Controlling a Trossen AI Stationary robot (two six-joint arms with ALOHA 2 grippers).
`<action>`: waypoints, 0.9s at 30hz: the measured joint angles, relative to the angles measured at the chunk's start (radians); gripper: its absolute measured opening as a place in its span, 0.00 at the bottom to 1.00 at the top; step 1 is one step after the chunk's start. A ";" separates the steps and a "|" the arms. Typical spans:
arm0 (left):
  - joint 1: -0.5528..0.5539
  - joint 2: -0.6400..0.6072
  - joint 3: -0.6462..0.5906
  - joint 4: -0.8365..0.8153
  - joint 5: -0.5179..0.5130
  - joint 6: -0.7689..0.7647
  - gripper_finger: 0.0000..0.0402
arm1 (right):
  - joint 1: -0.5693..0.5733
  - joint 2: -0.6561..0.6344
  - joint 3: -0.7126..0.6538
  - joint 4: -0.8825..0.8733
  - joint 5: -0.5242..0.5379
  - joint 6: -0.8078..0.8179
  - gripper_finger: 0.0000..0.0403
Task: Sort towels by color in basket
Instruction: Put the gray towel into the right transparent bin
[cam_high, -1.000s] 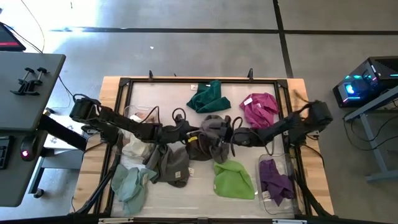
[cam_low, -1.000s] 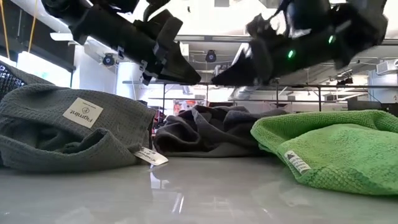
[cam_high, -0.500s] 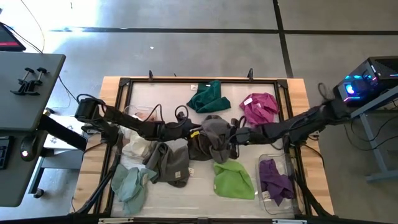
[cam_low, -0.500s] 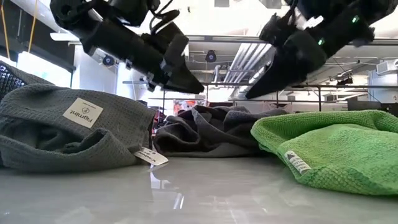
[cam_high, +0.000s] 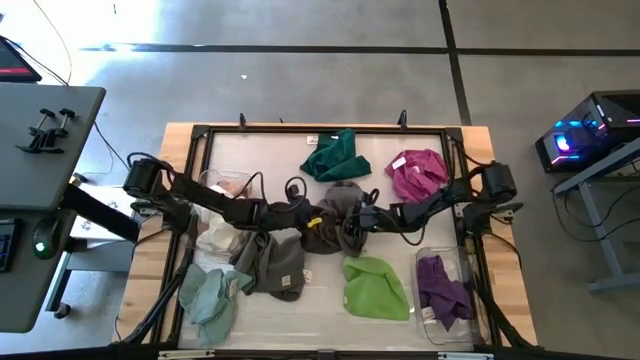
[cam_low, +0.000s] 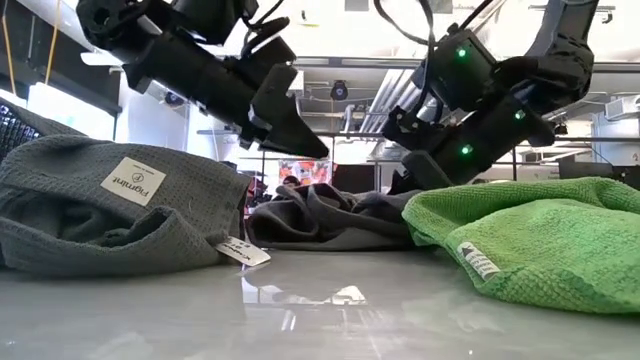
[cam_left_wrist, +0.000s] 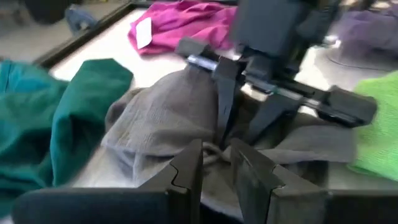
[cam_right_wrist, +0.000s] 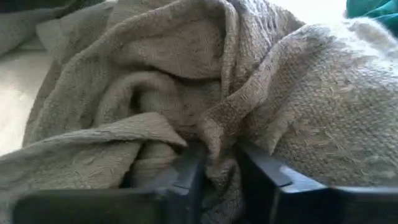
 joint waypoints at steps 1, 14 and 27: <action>-0.004 -0.004 0.000 -0.002 0.000 0.018 0.18 | 0.000 0.001 0.000 0.005 -0.001 -0.001 0.12; -0.116 -0.029 -0.001 0.140 -0.044 0.183 0.15 | 0.035 -0.192 -0.005 -0.042 0.056 0.048 0.02; -0.225 -0.039 0.062 0.272 -0.087 0.702 0.20 | 0.086 -0.383 -0.004 -0.072 0.008 0.017 0.01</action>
